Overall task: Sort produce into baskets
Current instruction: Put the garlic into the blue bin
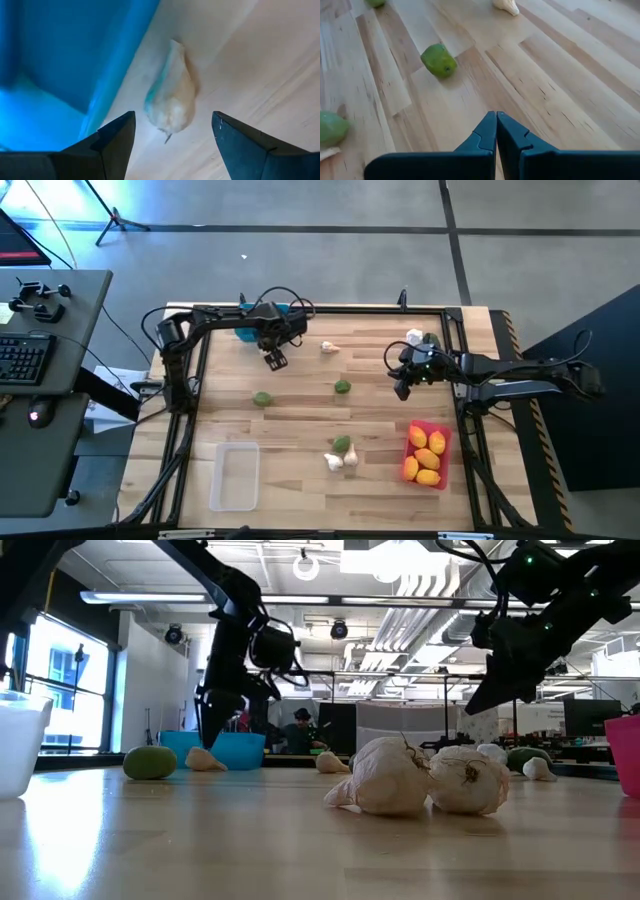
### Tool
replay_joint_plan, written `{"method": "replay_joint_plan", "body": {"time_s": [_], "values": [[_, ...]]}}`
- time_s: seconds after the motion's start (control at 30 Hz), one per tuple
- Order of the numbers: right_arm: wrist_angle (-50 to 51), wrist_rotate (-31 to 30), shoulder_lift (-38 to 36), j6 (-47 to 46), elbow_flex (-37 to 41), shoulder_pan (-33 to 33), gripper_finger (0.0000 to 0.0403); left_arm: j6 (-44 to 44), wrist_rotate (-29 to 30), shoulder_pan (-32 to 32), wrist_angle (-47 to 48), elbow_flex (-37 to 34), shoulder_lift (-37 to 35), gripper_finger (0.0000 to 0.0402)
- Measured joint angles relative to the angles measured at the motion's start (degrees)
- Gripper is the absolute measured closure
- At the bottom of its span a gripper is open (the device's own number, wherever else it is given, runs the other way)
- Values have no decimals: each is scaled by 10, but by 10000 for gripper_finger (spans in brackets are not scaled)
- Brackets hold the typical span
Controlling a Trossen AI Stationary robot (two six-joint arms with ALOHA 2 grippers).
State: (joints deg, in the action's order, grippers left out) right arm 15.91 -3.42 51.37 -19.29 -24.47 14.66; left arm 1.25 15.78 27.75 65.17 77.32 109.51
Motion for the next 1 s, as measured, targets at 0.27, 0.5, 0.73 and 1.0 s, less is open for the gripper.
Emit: {"method": "replay_joint_plan", "body": {"time_s": [0.27,0.5,0.73,1.0], "values": [[25,5,0,18,0,0,403,12,-5,1,3,0,41,151],[31,6,0,28,0,0,403,27,-52,0,5,0,61,159],[31,5,0,28,0,0,403,10,-89,-8,9,-1,42,214],[31,2,0,27,0,0,403,30,-139,9,18,0,-55,296]]}}
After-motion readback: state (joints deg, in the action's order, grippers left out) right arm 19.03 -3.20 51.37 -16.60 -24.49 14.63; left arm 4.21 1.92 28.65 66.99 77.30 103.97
